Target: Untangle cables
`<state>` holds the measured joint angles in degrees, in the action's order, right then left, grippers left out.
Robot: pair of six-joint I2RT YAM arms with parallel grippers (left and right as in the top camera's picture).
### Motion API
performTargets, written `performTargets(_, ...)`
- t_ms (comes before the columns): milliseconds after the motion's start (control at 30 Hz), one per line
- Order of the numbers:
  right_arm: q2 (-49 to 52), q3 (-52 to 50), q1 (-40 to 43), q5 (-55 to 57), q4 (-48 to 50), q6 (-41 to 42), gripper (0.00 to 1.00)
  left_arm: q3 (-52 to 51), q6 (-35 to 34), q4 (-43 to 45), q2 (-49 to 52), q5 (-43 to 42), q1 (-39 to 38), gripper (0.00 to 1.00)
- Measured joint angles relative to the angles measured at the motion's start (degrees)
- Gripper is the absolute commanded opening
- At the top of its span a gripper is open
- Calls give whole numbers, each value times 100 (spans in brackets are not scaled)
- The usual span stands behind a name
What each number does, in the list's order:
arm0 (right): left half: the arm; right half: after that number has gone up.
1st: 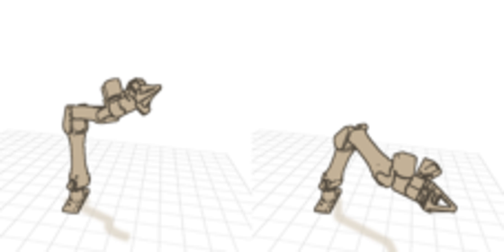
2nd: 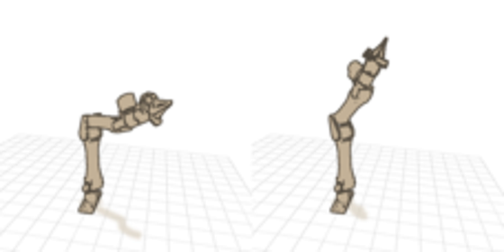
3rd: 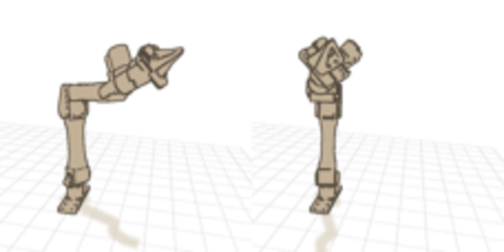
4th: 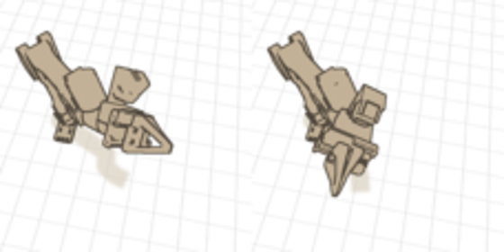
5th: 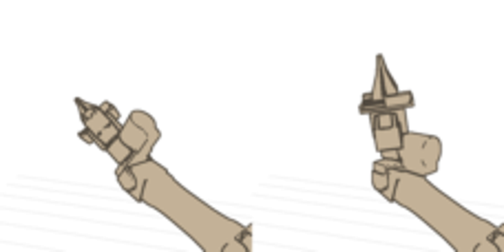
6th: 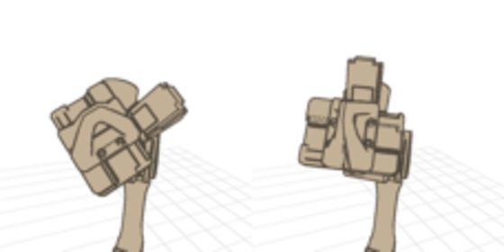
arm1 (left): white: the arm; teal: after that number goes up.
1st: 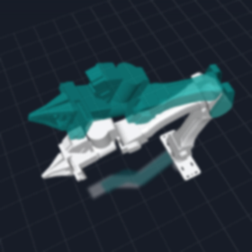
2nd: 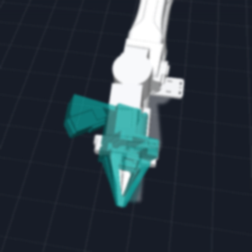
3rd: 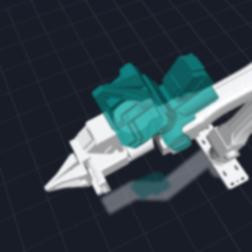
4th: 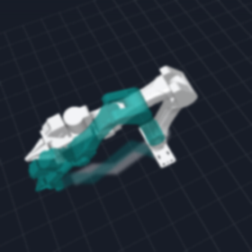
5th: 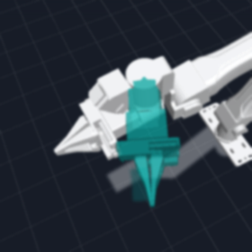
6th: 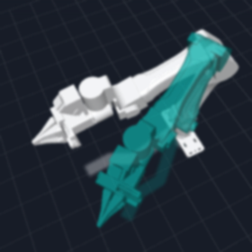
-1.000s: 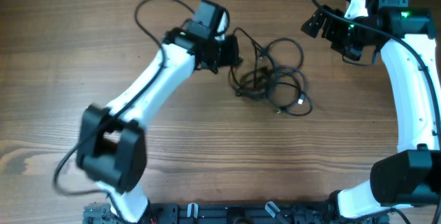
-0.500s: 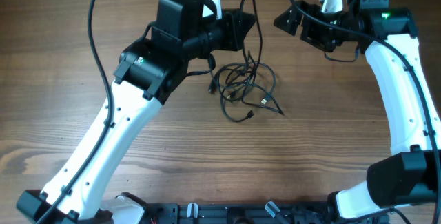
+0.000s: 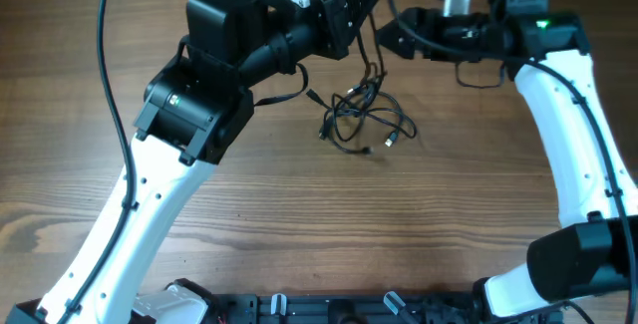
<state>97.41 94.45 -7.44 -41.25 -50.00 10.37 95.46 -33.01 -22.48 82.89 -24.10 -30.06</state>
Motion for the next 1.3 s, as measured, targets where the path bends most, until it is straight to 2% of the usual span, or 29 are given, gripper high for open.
performTargets(133, 0, -9, -358, 367, 160, 90, 75, -2, -79, 133, -304, -11, 20, 4)
performTargets(233, 0, -20, -382, 470, 319, 153, 65, 0, -234, 293, -789, -92, 199, 4)
performTargets(467, 0, -24, -382, 494, 376, 280, 65, 31, -339, 675, -1746, -149, 903, 4)
performTargets(533, 0, -24, -382, 492, 358, 291, 69, 33, -339, 752, -1851, -96, 1104, 4)
performTargets(733, 0, -26, -382, 492, 284, 326, 73, 35, -358, 756, -1838, 546, 1250, 4)
performTargets(967, 0, -26, -382, 511, 127, 345, 74, 37, -422, 1375, -1574, 2439, 1255, 4)
performTargets(1033, 0, -26, -382, 514, 107, 345, 74, 70, -431, 1084, -1569, 3067, 1257, 4)
performTargets(1100, 0, -26, -382, 516, 52, 345, 74, 136, -461, 310, -1473, 3364, 1257, 4)
performTargets(1233, 0, -26, -396, 531, -24, 345, 75, 188, -466, -1132, -699, 3464, 1257, 4)
performTargets(1300, 0, -26, -452, 533, -31, 345, 75, 181, -457, -1495, -271, 3442, 1257, 4)
